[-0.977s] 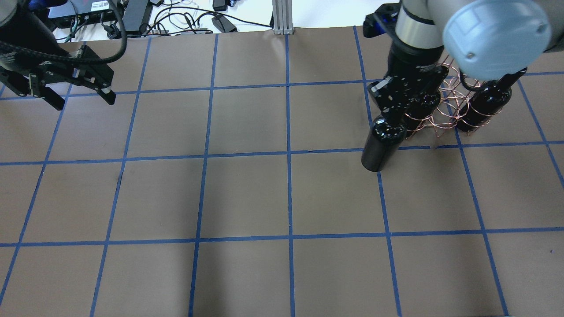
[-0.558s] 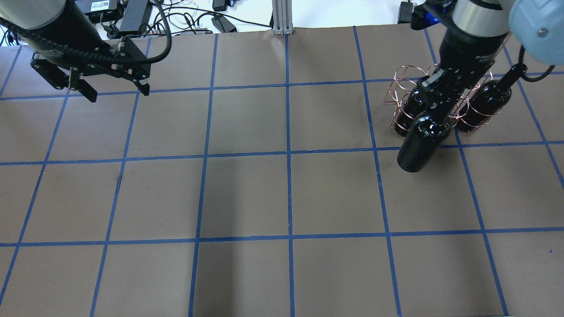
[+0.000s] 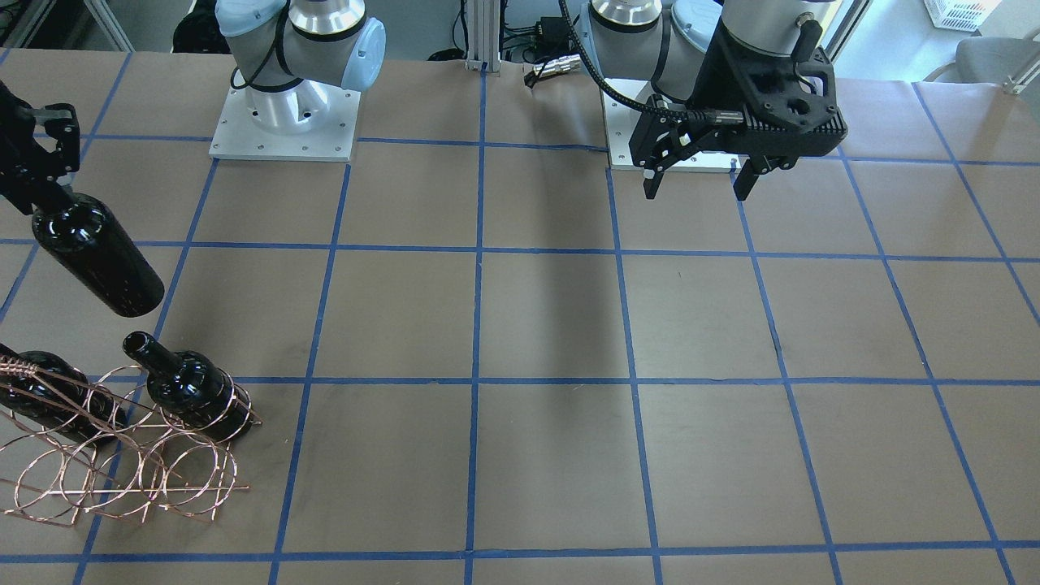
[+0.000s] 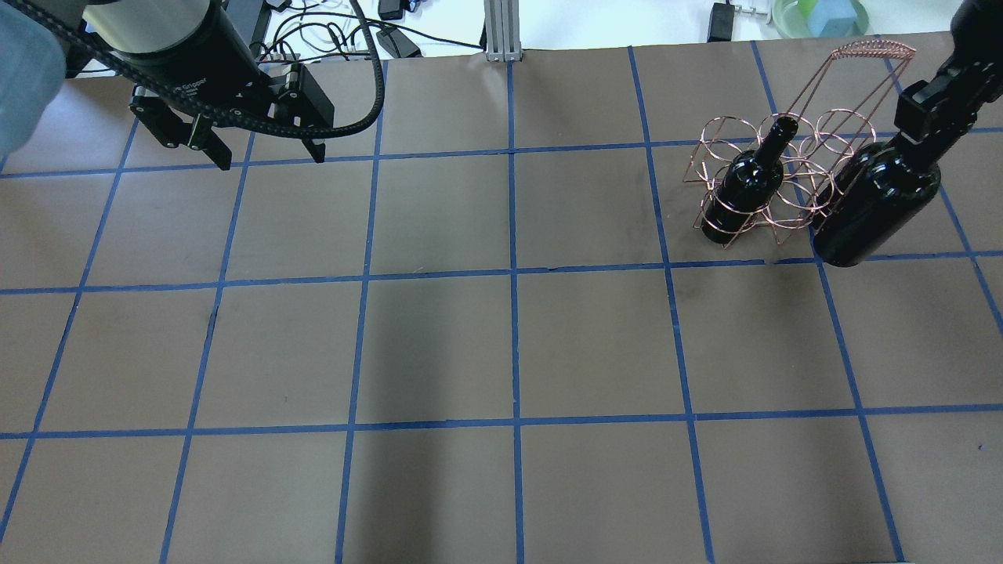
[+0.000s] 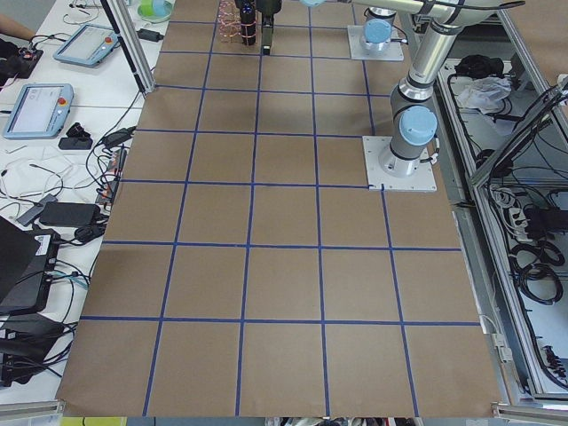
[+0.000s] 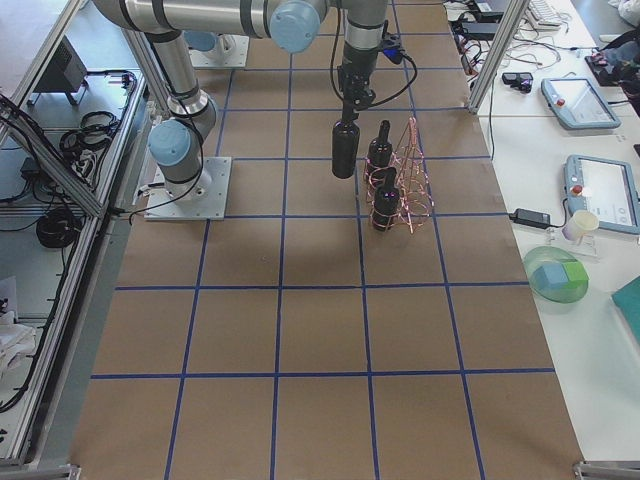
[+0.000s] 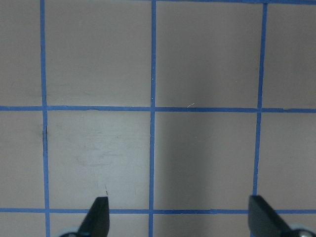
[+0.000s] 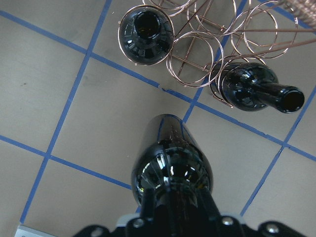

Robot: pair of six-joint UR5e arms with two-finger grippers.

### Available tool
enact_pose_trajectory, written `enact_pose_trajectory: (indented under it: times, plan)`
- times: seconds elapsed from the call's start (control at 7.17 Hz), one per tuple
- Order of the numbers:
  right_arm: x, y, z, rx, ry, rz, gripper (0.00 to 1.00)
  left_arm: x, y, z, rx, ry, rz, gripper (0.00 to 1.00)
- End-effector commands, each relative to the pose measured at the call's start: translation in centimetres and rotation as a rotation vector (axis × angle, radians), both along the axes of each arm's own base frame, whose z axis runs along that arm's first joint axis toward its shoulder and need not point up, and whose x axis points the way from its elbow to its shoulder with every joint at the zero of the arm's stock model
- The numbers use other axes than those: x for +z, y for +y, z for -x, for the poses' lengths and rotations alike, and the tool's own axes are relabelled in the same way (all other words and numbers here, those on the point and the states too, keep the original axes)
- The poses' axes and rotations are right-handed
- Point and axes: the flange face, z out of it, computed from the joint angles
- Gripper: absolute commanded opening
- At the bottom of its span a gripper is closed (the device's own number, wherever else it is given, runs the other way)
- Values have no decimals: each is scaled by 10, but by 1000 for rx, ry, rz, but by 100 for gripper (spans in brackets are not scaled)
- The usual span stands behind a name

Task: Place wine into wine basket
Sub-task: 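Tilt and lower the bottle into the empty rack slot with the right gripper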

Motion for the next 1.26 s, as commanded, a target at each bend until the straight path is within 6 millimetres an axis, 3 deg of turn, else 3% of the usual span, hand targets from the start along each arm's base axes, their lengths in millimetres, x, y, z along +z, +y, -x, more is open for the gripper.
enact_pose_trajectory:
  times: [0.0, 0.42, 1.12]
  plan:
    - [2, -15, 6, 9, -7, 29, 0, -3, -3, 3, -4, 5, 0, 100]
    - [-3, -51, 13, 12, -35, 74, 0, -4, -5, 4, -19, 4, 5, 100]
    - [-16, -85, 18, 18, -47, 71, 0, -6, -4, 4, -25, -1, 4, 100]
